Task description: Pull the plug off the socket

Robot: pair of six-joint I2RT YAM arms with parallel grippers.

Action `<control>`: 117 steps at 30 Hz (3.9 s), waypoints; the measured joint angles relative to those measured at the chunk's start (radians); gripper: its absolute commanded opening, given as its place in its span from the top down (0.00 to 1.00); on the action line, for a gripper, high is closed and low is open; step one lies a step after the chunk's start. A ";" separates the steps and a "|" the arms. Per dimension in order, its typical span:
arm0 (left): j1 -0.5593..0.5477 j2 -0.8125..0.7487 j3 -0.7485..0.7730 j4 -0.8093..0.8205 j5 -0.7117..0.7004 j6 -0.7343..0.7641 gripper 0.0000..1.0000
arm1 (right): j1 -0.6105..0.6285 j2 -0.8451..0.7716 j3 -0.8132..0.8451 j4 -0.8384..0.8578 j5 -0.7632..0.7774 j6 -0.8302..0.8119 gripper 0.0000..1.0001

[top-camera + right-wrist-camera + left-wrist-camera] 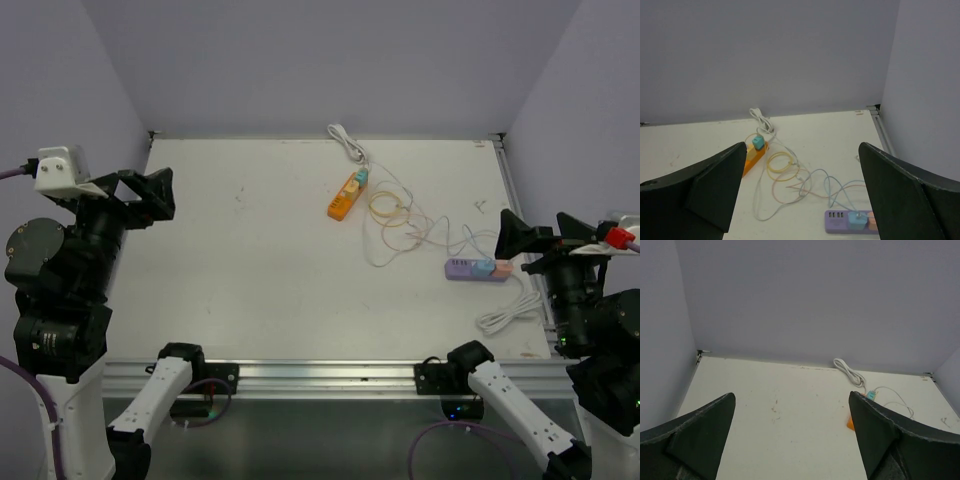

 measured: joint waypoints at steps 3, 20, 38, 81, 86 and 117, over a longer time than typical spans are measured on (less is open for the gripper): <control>0.000 0.000 -0.004 0.005 0.006 0.000 0.00 | 0.000 0.000 -0.003 0.005 -0.019 0.000 0.01; 0.000 0.055 -0.204 0.091 0.127 -0.012 0.00 | 0.000 0.056 -0.041 -0.019 -0.056 0.050 0.01; -0.383 0.594 -0.327 0.304 0.076 -0.068 0.00 | 0.000 0.189 -0.146 -0.064 -0.163 0.130 0.01; -0.570 1.415 -0.185 1.014 -0.092 0.160 0.11 | 0.000 0.191 -0.197 -0.034 -0.333 0.148 0.01; -0.571 1.443 -0.171 0.999 -0.041 0.177 0.17 | 0.000 0.198 -0.197 -0.033 -0.335 0.147 0.01; -0.578 1.241 -0.483 1.067 0.005 0.132 1.00 | 0.000 0.308 -0.324 0.071 -0.551 0.159 0.01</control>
